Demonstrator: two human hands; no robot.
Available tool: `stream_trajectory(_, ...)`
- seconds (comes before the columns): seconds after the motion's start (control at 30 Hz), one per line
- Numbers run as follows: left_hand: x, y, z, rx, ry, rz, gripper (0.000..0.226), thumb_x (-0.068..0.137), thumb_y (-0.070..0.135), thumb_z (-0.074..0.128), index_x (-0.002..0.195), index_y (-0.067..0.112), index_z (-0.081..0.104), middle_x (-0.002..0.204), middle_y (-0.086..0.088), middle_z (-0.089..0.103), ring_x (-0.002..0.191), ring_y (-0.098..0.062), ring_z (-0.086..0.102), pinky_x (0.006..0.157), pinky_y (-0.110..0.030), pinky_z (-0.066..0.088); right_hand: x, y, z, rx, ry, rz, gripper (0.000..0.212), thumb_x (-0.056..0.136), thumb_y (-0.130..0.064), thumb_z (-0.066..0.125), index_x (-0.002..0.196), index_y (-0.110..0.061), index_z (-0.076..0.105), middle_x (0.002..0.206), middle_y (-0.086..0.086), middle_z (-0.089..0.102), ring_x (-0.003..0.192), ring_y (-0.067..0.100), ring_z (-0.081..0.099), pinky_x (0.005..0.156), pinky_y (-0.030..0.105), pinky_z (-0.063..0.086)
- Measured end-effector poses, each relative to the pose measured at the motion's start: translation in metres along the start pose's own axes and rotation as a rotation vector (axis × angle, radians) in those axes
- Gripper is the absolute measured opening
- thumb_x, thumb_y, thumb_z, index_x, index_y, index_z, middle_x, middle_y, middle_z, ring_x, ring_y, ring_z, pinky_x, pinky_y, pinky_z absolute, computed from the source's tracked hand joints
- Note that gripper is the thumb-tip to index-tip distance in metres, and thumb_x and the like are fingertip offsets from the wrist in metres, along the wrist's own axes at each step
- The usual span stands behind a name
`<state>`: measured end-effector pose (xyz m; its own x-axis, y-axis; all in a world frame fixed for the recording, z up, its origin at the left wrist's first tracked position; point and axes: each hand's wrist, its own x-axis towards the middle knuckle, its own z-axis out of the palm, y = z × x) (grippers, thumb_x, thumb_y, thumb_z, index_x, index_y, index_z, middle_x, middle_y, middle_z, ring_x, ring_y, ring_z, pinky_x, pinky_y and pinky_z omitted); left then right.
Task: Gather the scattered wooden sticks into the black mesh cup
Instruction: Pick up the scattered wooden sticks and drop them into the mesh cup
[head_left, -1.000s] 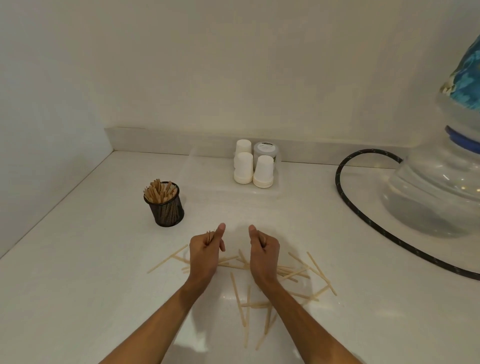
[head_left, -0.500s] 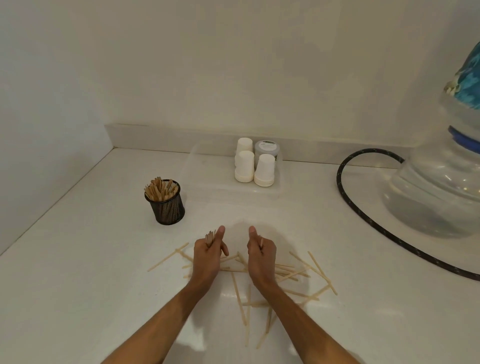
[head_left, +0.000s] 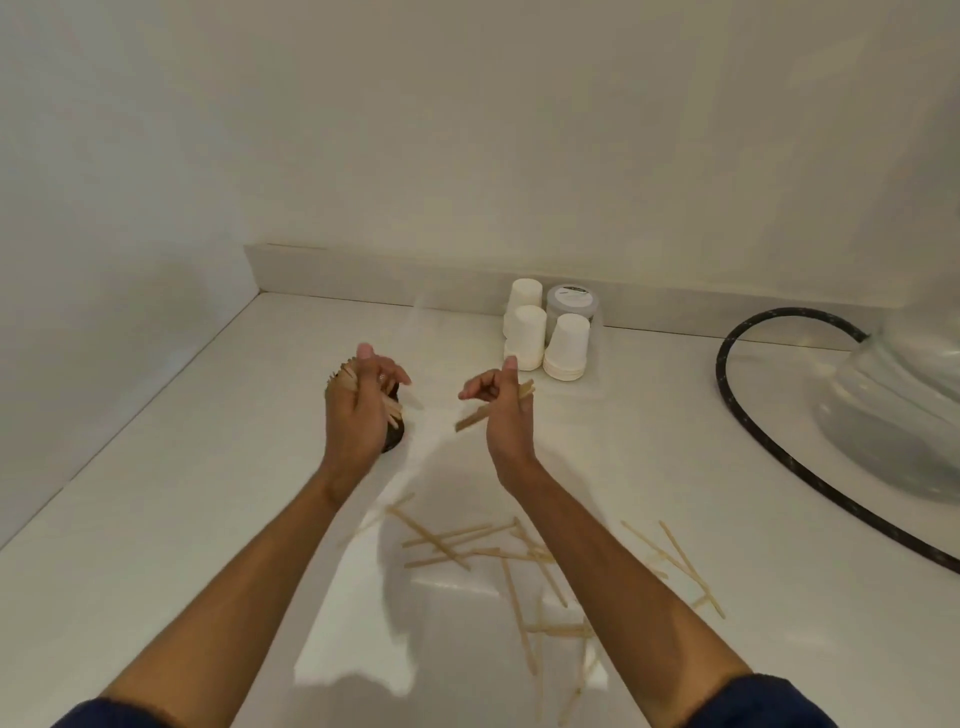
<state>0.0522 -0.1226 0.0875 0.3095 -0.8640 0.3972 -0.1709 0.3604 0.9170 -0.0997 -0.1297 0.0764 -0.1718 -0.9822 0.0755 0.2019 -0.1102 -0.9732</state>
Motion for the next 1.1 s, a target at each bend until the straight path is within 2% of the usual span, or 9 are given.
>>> stream_trajectory(0.1, 0.038, 0.003, -0.017, 0.101, 0.049, 0.043, 0.063, 0.106, 0.041, 0.024, 0.074, 0.007, 0.065, 0.079, -0.012, 0.069, 0.076, -0.022, 0.063, 0.075, -0.033, 0.044, 0.016, -0.004, 0.029, 0.006, -0.030, -0.042, 0.057, 0.108, -0.035, 0.022, 0.078, -0.005, 0.060, 0.080, 0.005, 0.065, 0.082, 0.012, 0.061, 0.075, 0.009, 0.043)
stream_trajectory(0.2, 0.073, -0.001, -0.029, 0.178, 0.101, 0.055, 0.062, 0.106, 0.041, 0.021, 0.081, 0.006, 0.066, 0.085, 0.004, 0.070, 0.083, 0.001, 0.063, 0.080, -0.019, 0.044, 0.033, -0.007, 0.058, -0.006, -0.056, -0.060, 0.057, 0.107, -0.037, 0.022, 0.088, -0.005, 0.064, 0.091, 0.004, 0.067, 0.094, 0.014, 0.060, 0.087, 0.015, 0.041)
stream_trajectory(0.37, 0.109, -0.016, -0.029, 0.316, 0.080, -0.001, 0.061, 0.105, 0.040, 0.022, 0.080, 0.015, 0.072, 0.101, 0.005, 0.068, 0.109, -0.014, 0.059, 0.103, -0.038, 0.038, 0.056, 0.000, 0.094, -0.074, -0.096, -0.074, 0.052, 0.106, -0.038, 0.025, 0.103, -0.008, 0.067, 0.109, 0.007, 0.065, 0.106, 0.011, 0.055, 0.091, 0.016, 0.036)
stream_trajectory(0.57, 0.108, -0.050, -0.024, 0.482, -0.031, -0.057, 0.061, 0.102, 0.052, 0.021, 0.083, 0.027, 0.074, 0.090, 0.008, 0.065, 0.105, -0.013, 0.057, 0.094, -0.031, 0.033, 0.064, 0.039, 0.116, -0.431, -0.154, -0.067, 0.052, 0.103, -0.051, 0.025, 0.117, -0.020, 0.064, 0.123, 0.005, 0.063, 0.118, 0.022, 0.056, 0.102, 0.043, 0.040)
stream_trajectory(0.7, 0.100, -0.070, -0.025, 0.640, -0.168, -0.228, 0.059, 0.104, 0.049, 0.021, 0.104, 0.024, 0.075, 0.121, -0.008, 0.065, 0.117, -0.028, 0.055, 0.100, -0.043, 0.033, 0.063, 0.060, 0.115, -0.620, -0.217, 0.041, 0.050, 0.102, -0.055, 0.027, 0.127, -0.027, 0.059, 0.129, 0.002, 0.061, 0.121, 0.024, 0.054, 0.101, 0.042, 0.038)
stream_trajectory(0.8, 0.104, -0.070, -0.029, 0.629, -0.266, -0.281, 0.050, 0.102, 0.050, 0.030, 0.103, 0.022, 0.071, 0.112, -0.005, 0.067, 0.109, -0.026, 0.058, 0.100, -0.042, 0.039, 0.066, 0.057, 0.111, -0.573, -0.260, 0.120, 0.054, 0.095, -0.064, 0.040, 0.131, -0.026, 0.054, 0.129, 0.001, 0.060, 0.120, 0.021, 0.055, 0.105, 0.045, 0.039)
stream_trajectory(0.87, 0.107, -0.064, -0.033, 0.517, -0.288, -0.277, 0.044, 0.099, 0.051, 0.040, 0.104, 0.020, 0.071, 0.107, 0.000, 0.068, 0.104, -0.020, 0.061, 0.095, -0.039, 0.045, 0.068, 0.047, 0.111, -0.420, -0.225, 0.112, 0.057, 0.090, -0.067, 0.047, 0.126, -0.024, 0.057, 0.122, -0.002, 0.063, 0.112, 0.015, 0.058, 0.100, 0.038, 0.044)
stream_trajectory(1.0, 0.115, -0.052, -0.032, 0.424, -0.285, -0.188, 0.044, 0.098, 0.046, 0.046, 0.110, 0.013, 0.072, 0.103, -0.002, 0.072, 0.100, -0.015, 0.064, 0.084, -0.029, 0.045, 0.072, 0.025, 0.116, -0.249, -0.118, 0.062, 0.048, 0.102, -0.050, 0.036, 0.110, -0.015, 0.068, 0.107, 0.001, 0.070, 0.101, 0.017, 0.065, 0.093, 0.034, 0.048)
stream_trajectory(1.1, 0.118, -0.055, -0.029, 0.463, -0.341, -0.215, 0.047, 0.104, 0.038, 0.035, 0.105, 0.008, 0.072, 0.098, -0.003, 0.071, 0.094, -0.017, 0.064, 0.087, -0.032, 0.045, 0.070, 0.026, 0.122, -0.416, -0.190, 0.076, 0.048, 0.107, -0.034, 0.027, 0.111, -0.008, 0.067, 0.114, 0.012, 0.069, 0.108, 0.025, 0.063, 0.096, 0.040, 0.046)
